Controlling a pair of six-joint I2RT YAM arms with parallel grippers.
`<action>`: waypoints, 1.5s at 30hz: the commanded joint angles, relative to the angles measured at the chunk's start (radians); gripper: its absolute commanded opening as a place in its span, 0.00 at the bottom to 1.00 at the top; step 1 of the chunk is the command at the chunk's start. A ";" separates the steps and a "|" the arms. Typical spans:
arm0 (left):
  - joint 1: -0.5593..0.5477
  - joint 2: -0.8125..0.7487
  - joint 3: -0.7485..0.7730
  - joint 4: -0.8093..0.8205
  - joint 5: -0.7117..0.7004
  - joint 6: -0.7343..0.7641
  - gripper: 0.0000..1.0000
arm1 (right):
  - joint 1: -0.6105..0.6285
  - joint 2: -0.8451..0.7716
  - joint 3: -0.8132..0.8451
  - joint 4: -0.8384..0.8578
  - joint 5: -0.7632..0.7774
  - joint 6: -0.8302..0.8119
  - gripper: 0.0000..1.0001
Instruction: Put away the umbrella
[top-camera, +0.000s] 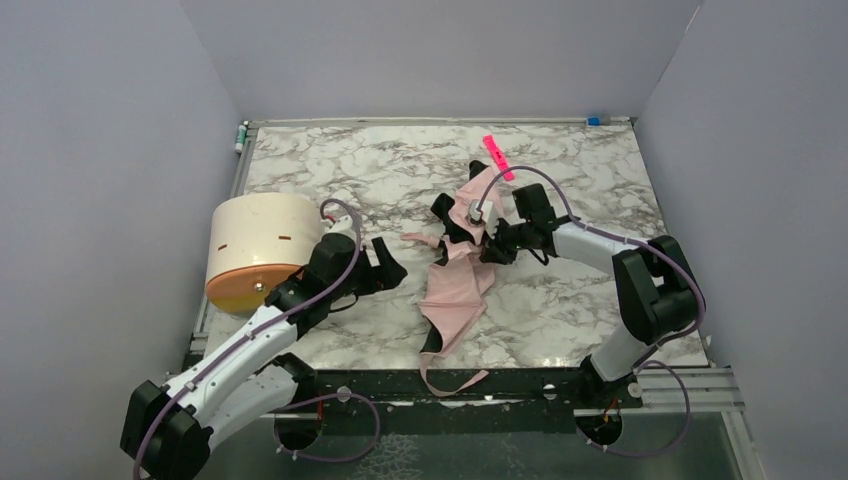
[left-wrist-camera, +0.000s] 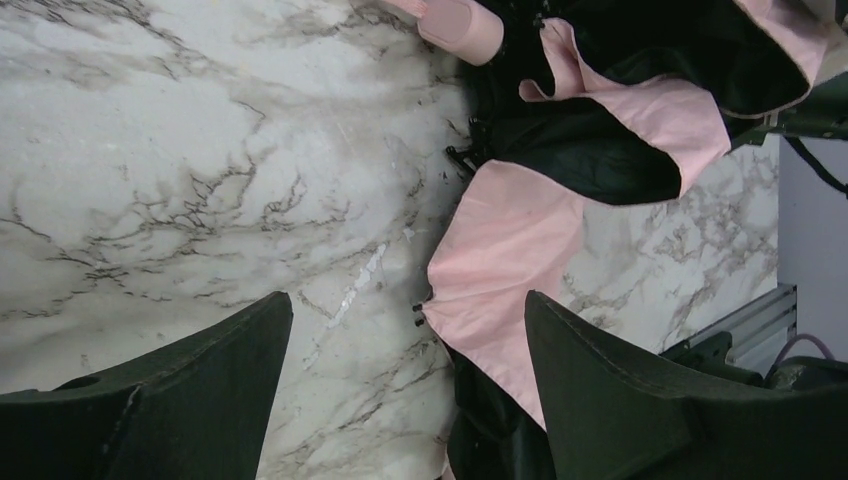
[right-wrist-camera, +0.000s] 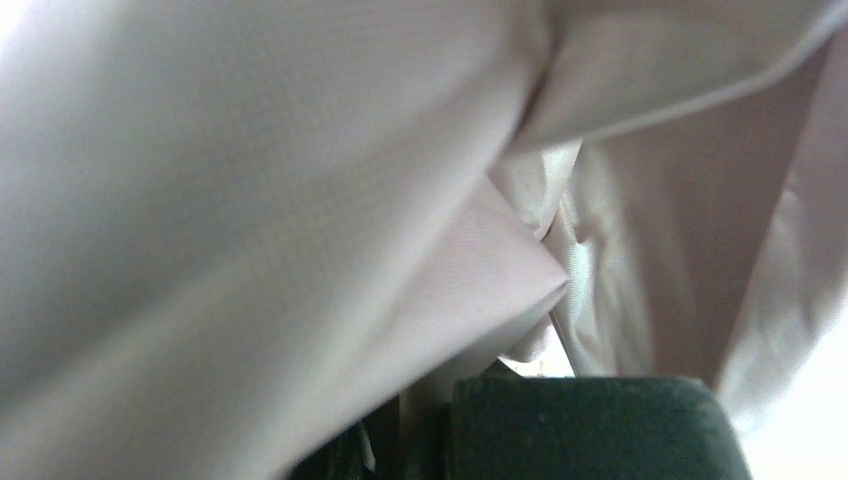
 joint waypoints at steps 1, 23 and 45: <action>-0.100 0.027 0.000 -0.017 -0.108 -0.046 0.85 | -0.011 -0.019 -0.014 0.029 -0.004 -0.038 0.06; -0.486 0.471 0.163 -0.184 -0.401 -0.103 0.68 | -0.011 -0.026 -0.020 -0.012 -0.056 -0.133 0.06; -0.516 0.679 0.176 -0.049 -0.353 -0.099 0.68 | -0.011 -0.050 -0.042 -0.005 -0.095 -0.116 0.06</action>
